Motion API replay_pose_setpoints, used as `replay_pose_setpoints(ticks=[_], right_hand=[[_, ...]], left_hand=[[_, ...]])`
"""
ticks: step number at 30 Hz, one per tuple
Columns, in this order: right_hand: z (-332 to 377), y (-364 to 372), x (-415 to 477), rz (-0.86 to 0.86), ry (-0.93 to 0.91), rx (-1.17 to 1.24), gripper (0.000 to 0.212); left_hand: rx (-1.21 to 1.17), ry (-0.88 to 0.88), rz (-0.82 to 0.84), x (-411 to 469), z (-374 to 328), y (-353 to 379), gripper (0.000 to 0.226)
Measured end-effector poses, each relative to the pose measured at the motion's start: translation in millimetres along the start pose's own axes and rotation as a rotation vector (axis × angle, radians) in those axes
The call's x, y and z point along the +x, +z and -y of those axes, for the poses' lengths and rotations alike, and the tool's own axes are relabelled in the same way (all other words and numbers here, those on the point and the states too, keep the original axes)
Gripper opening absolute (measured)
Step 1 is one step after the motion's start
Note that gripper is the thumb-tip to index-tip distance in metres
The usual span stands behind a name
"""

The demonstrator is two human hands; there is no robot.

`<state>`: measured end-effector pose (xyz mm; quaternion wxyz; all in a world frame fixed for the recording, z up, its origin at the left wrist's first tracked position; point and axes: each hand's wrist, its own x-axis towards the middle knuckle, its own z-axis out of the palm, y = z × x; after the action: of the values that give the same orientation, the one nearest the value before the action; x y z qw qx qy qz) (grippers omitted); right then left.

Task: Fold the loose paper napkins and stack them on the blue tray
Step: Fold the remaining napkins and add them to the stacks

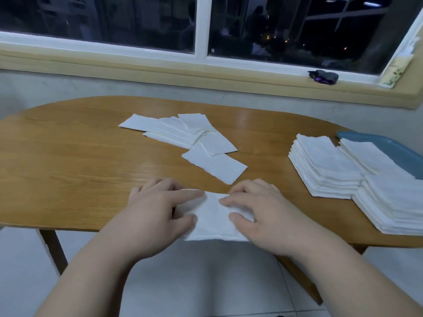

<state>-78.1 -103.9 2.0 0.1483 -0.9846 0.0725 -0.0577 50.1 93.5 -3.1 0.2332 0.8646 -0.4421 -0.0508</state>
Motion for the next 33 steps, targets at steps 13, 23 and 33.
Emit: replay_pose_setpoints(ticks=[13,23,33], right_hand=[[-8,-37,-34,0.041,0.039,0.340,0.025],[-71,-83,-71,-0.290,0.270,0.710,0.029],[-147,-124,-42,-0.477,0.464,0.686,0.030]], left_hand=[[-0.512,0.116,-0.098,0,-49,13,0.060],[-1.341,-0.095,-0.113,53,-133,39,0.033],[-0.859,-0.007,-0.047,158,-199,50,0.031]])
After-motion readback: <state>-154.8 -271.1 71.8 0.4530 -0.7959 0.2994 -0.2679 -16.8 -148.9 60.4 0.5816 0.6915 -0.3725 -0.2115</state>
